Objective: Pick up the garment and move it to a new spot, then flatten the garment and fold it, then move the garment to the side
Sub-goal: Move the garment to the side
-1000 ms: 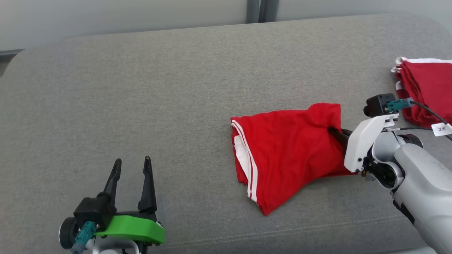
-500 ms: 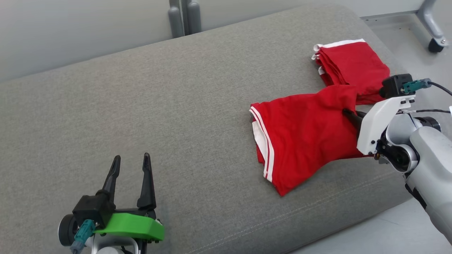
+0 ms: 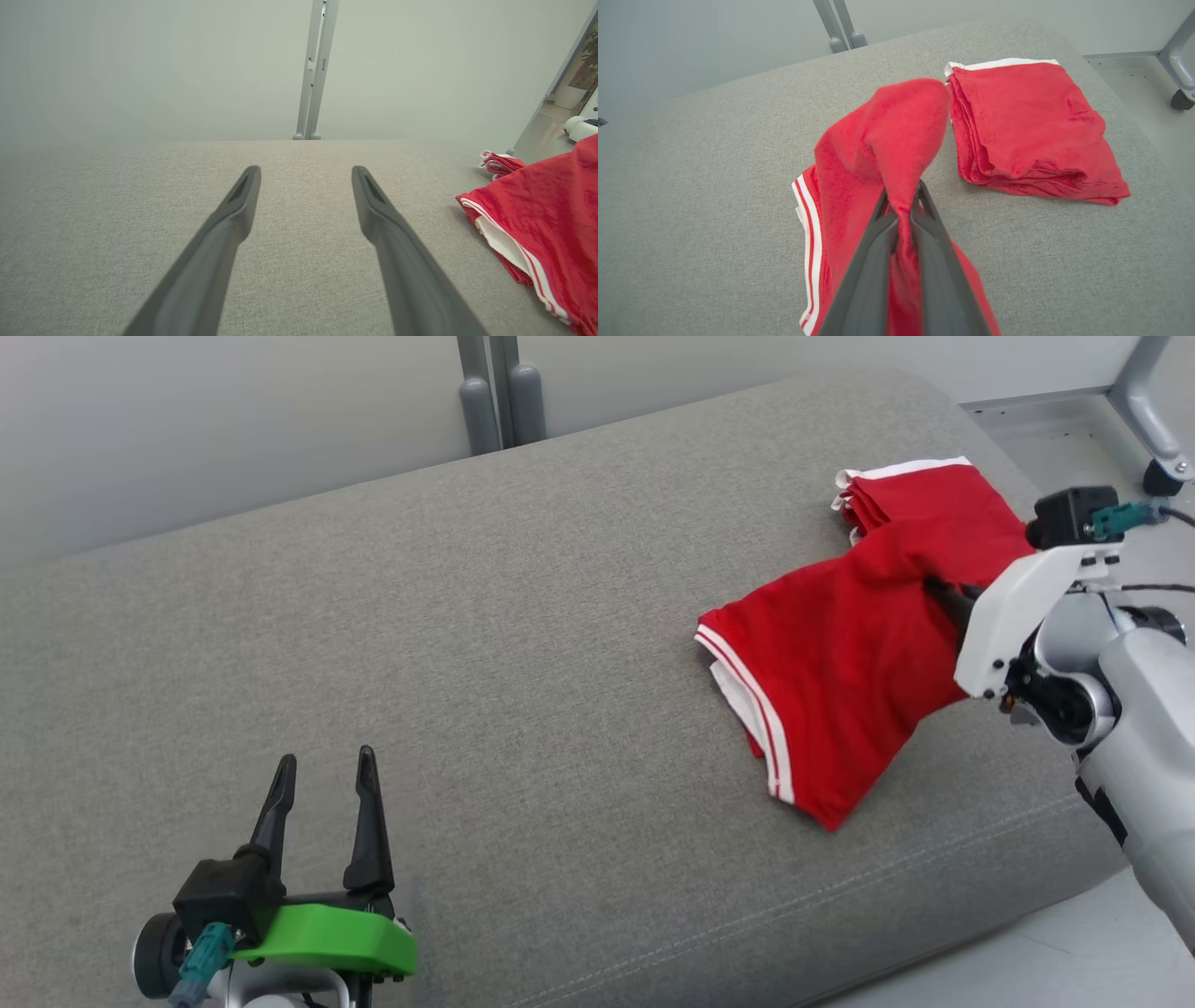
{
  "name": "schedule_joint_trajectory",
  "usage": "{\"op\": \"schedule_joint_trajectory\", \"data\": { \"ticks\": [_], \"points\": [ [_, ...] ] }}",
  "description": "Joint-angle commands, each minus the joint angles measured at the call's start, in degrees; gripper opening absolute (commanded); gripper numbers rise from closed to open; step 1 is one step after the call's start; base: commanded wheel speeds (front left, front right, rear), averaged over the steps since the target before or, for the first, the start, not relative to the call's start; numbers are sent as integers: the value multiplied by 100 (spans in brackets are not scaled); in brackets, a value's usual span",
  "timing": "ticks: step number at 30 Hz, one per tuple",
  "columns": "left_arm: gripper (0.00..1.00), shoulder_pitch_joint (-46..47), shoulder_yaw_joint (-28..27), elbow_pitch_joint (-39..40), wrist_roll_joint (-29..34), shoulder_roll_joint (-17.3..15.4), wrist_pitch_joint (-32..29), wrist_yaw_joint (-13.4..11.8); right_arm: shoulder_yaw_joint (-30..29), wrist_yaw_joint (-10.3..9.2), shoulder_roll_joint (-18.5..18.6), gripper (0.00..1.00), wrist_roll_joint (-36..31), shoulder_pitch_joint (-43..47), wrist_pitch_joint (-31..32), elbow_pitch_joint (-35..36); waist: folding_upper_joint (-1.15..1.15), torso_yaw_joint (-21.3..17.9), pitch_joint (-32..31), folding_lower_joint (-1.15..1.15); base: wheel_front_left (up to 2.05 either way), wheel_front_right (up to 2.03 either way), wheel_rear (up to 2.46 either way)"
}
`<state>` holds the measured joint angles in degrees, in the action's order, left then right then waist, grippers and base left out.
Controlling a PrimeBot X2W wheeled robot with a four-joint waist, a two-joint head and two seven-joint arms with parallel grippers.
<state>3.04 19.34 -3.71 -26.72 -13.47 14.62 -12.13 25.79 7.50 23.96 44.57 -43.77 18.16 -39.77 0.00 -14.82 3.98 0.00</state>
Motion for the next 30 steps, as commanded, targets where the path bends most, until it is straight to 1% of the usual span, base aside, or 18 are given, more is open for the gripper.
{"op": "schedule_joint_trajectory", "data": {
  "ticks": [1,8,12,17,22,30],
  "points": [
    [100,-40,-38,40,-54,-54,-4,-22,-68,-4,-35,0,-74,-157,26,-71,0,116,23,0,0,0,0],
    [100,41,-46,130,-18,-115,-22,-33,-337,-3,-147,0,-329,-771,81,-514,0,308,195,0,0,0,0],
    [100,113,-29,171,9,-140,-35,-35,-477,-3,-100,0,-574,-1136,114,-827,0,406,314,0,0,0,0],
    [100,152,-11,206,33,-176,-68,-40,-614,-3,60,0,-842,-1491,104,-1108,0,497,467,0,0,0,0],
    [100,255,16,262,69,-258,-125,-16,-674,-3,253,0,-1044,-1729,36,-1232,0,596,663,0,0,0,0],
    [100,396,91,435,174,-384,-287,-43,-603,-4,808,0,-1729,-1961,-462,-1552,0,764,1019,0,0,0,0]
  ]
}}
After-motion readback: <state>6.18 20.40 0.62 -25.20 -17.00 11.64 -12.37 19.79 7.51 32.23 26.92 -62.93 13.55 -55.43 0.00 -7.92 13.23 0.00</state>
